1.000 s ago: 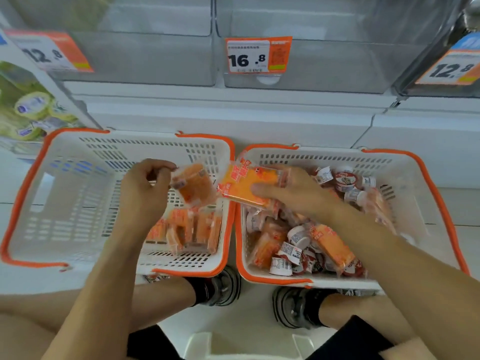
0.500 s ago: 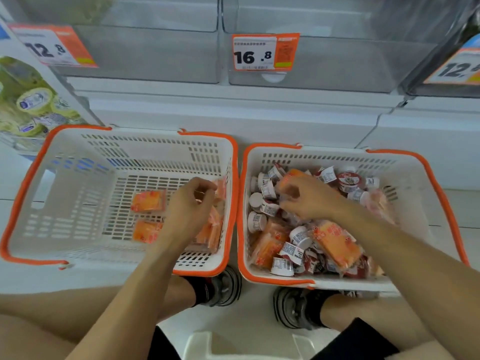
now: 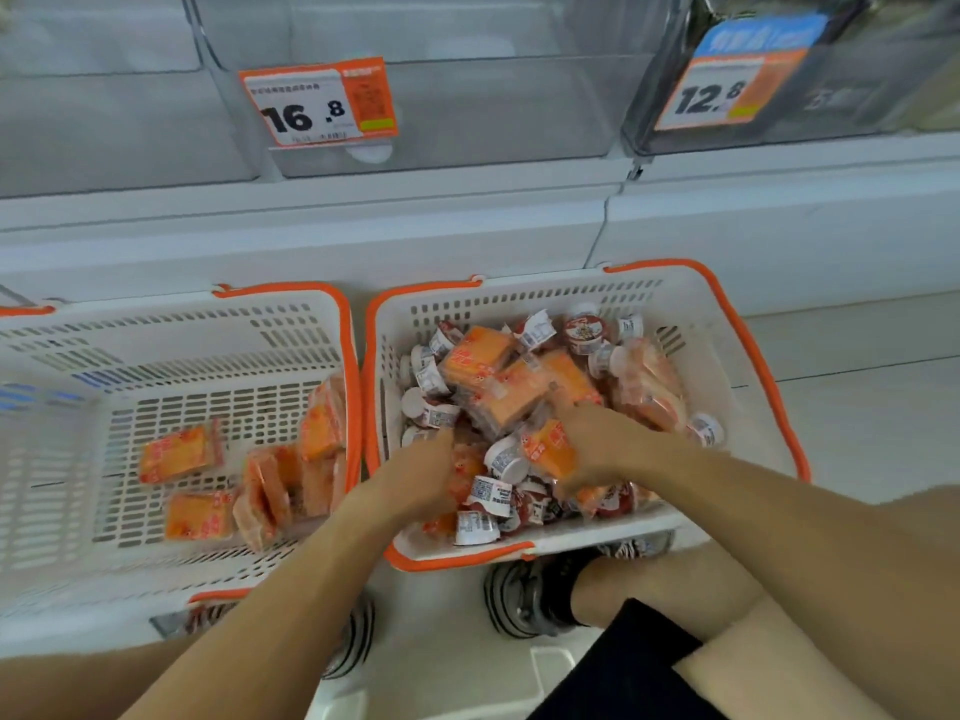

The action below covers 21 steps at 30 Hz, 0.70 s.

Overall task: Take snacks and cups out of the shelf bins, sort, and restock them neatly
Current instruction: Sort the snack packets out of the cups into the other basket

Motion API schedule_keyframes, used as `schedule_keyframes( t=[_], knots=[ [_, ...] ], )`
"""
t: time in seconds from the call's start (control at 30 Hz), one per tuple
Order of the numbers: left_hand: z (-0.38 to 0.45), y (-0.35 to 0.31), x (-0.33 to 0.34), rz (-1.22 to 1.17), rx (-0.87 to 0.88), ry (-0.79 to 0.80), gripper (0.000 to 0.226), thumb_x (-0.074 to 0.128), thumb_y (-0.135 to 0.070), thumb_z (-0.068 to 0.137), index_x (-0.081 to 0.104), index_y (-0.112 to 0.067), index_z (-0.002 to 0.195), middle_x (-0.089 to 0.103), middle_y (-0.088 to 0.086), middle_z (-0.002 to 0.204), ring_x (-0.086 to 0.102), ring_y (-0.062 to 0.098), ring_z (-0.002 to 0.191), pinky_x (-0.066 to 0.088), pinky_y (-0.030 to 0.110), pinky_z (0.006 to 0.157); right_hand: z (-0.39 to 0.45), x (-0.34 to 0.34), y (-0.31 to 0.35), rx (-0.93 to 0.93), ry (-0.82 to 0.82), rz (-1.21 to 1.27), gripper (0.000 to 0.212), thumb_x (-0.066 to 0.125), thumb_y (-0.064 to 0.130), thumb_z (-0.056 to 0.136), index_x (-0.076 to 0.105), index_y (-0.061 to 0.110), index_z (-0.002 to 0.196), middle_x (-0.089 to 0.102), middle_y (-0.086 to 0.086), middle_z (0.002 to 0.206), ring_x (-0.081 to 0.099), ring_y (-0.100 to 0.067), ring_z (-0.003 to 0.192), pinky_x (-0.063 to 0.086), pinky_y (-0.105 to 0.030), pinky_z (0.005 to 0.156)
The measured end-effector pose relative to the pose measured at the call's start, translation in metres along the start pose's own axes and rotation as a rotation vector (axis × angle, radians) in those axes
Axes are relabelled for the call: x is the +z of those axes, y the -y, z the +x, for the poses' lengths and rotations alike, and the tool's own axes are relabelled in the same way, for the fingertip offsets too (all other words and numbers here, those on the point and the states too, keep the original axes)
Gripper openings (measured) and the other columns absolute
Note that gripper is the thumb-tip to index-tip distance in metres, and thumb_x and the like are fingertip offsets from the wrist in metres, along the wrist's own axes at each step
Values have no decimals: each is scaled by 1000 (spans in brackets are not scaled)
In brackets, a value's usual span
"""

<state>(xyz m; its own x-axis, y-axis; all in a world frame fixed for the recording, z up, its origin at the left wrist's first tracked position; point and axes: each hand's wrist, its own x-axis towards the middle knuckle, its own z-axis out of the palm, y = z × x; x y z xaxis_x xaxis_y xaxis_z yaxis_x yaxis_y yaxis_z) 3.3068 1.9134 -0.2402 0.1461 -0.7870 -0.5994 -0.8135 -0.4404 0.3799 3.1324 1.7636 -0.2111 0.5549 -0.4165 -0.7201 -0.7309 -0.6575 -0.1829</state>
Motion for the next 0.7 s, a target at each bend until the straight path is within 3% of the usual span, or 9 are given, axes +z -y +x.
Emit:
schedule_keyframes(
  t=[0.07,0.13,0.27,0.37,0.43,0.5,0.57,0.63,0.7],
  knots=[
    [2,2,-6,-85,-10,-35,62,72,-22,83,40,-14,136,63,0,108,61,18,92,51,29,72,-2,-9,5,24,12,50,114,91,41,68,20,9,152,54,5,98,55,-19,90,46,-27,79],
    [-1,4,-18,-134,-30,-51,49,75,-28,82,52,-15,123,65,-3,94,63,13,80,57,32,72,-7,-30,8,65,85,63,99,89,44,68,36,9,143,46,10,88,50,-14,82,47,-30,86],
    [-13,17,-50,-192,-54,-233,34,72,-41,86,68,-7,87,69,6,75,65,15,65,53,34,62,-14,-67,1,77,78,143,54,89,49,66,61,18,99,63,3,91,59,-13,81,49,-28,80],
    [-16,21,-76,-413,-23,-447,46,61,-50,93,57,-9,72,56,-2,60,50,4,51,40,22,55,-5,-64,-8,72,-124,547,55,89,55,60,65,21,96,70,2,98,66,-17,90,53,-33,87],
    [-10,15,-89,-527,-1,-492,49,56,-49,96,44,-8,73,45,1,64,44,9,57,36,23,58,3,-51,-8,79,-182,761,52,86,54,66,68,21,101,73,2,102,68,-18,96,53,-35,92],
    [8,10,-94,-633,24,-416,46,54,-50,97,48,-9,77,50,-8,68,50,5,64,40,23,64,13,-35,-9,98,-121,951,36,84,32,78,68,16,106,74,-3,107,70,-20,97,56,-38,92],
    [31,13,-94,-699,7,-304,47,53,-62,93,64,-18,104,67,-18,95,63,3,93,49,27,85,18,-27,-10,163,-112,1136,31,81,17,83,63,12,108,73,-9,108,72,-22,89,60,-43,86],
    [49,14,-90,-747,-33,-218,85,51,-82,78,53,-22,138,62,-6,132,58,15,122,46,41,106,22,-25,-13,214,-160,1257,36,79,8,85,54,16,109,72,-14,108,69,-23,80,60,-47,82],
    [58,11,-85,-769,-28,-194,69,55,-77,81,60,-27,128,65,1,129,61,19,117,49,44,104,23,-24,-14,234,-140,1342,28,75,1,87,58,5,109,72,-18,105,69,-26,82,59,-51,86]
  ],
)
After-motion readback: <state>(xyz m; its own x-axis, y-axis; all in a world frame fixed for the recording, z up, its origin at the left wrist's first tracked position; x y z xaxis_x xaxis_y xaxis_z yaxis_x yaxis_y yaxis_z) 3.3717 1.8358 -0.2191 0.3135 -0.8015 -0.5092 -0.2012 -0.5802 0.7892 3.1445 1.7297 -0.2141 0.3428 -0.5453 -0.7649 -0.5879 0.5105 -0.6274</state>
